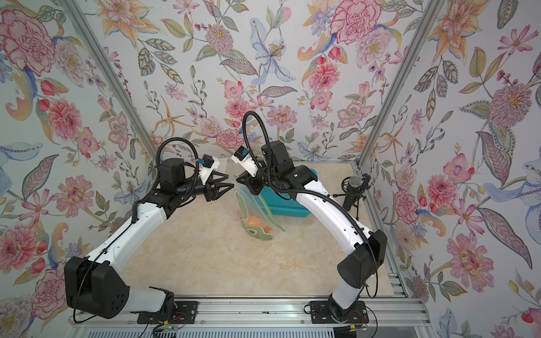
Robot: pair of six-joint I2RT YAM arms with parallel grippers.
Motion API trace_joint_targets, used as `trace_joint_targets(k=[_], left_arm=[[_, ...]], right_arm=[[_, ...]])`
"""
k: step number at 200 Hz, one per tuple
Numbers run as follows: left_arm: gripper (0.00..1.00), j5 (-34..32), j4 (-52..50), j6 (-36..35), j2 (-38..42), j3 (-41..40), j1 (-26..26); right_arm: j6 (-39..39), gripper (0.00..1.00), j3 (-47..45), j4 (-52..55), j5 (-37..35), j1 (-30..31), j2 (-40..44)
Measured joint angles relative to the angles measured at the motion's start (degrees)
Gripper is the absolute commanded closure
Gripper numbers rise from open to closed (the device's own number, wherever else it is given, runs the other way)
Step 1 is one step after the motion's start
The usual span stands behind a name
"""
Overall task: Place the mango in a zip-top bag and seal the zipper
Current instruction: Zip the zipper on the zipper food storage bag.
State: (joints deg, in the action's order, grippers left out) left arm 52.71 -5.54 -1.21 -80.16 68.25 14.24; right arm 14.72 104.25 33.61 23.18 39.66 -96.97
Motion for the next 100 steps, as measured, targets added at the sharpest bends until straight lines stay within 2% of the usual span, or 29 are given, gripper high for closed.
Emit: trace_joint_targets(k=[27, 49, 62, 100], left_arm=[[0.40, 0.3, -0.3, -0.9, 0.9, 0.0, -0.4], [0.45, 3.1, 0.3, -1.1, 1.5, 0.7, -1.4], [0.54, 5.8, -0.3, -2.2, 1.5, 2.1, -1.7], [0.54, 12.2, -6.3, -8.4, 0.3, 9.7, -1.8]], right_arm=[[0.3, 1.00, 0.0, 0.3, 0.0, 0.0, 0.0], [0.9, 1.00, 0.0, 0.3, 0.6, 0.0, 0.0], [1.3, 1.00, 0.0, 0.3, 1.0, 0.0, 0.0], [2.3, 1.00, -0.1, 0.5, 2.4, 0.0, 0.2]])
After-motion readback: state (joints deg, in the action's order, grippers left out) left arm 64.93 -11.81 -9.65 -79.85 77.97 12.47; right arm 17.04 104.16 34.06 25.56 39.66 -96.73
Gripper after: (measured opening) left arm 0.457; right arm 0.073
